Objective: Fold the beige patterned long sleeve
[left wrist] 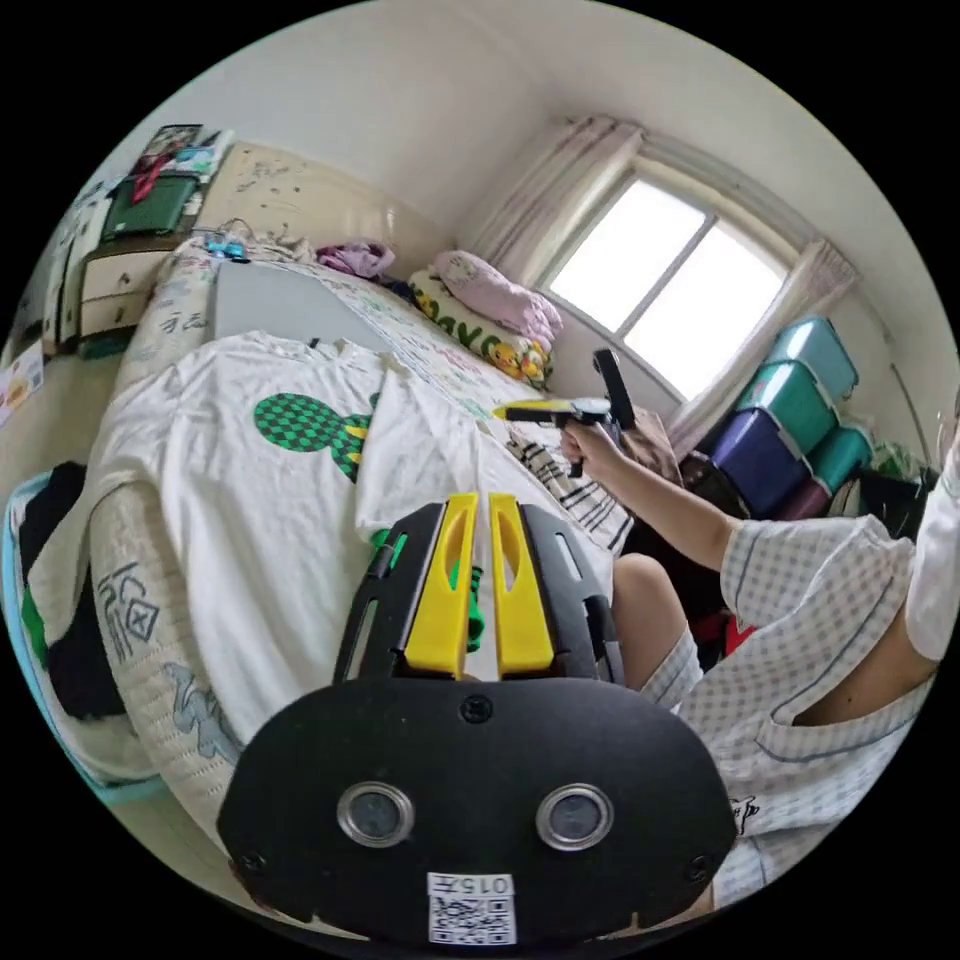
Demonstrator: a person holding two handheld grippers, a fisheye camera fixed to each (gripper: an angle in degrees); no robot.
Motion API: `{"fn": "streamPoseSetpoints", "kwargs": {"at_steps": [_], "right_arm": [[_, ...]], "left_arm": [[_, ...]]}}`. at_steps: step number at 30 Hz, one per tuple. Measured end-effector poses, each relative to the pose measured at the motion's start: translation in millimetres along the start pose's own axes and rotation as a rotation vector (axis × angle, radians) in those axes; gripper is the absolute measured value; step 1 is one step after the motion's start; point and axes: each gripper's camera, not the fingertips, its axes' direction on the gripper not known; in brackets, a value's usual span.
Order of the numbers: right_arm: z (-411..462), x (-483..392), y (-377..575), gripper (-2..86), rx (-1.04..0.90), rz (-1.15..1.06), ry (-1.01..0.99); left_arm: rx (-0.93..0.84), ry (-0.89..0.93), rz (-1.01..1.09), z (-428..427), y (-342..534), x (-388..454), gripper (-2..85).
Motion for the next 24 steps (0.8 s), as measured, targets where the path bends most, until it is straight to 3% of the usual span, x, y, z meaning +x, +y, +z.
{"fn": "streamPoseSetpoints", "kwargs": {"at_steps": [5,10,17,24], "right_arm": [[1,-119,5,3.3,0.041,-0.241,-0.200],[20,-200,25,3.7,-0.052,-0.420,-0.261],[34,-219,51,-0.1,-0.079,-0.440,-0.186],[33,-234,57,-0.4,-0.085,-0.493,-0.159]], "left_arm": [[0.477,-0.089,-0.568,-185,79,-164,5.1],[0.708,-0.192,-0.979,-304,177,-282,7.2],[0.607,-0.150,-1.269,-369,211,-482,11.8],[0.639,-0.057,-1.334,-359,198,-597,12.2]]}}
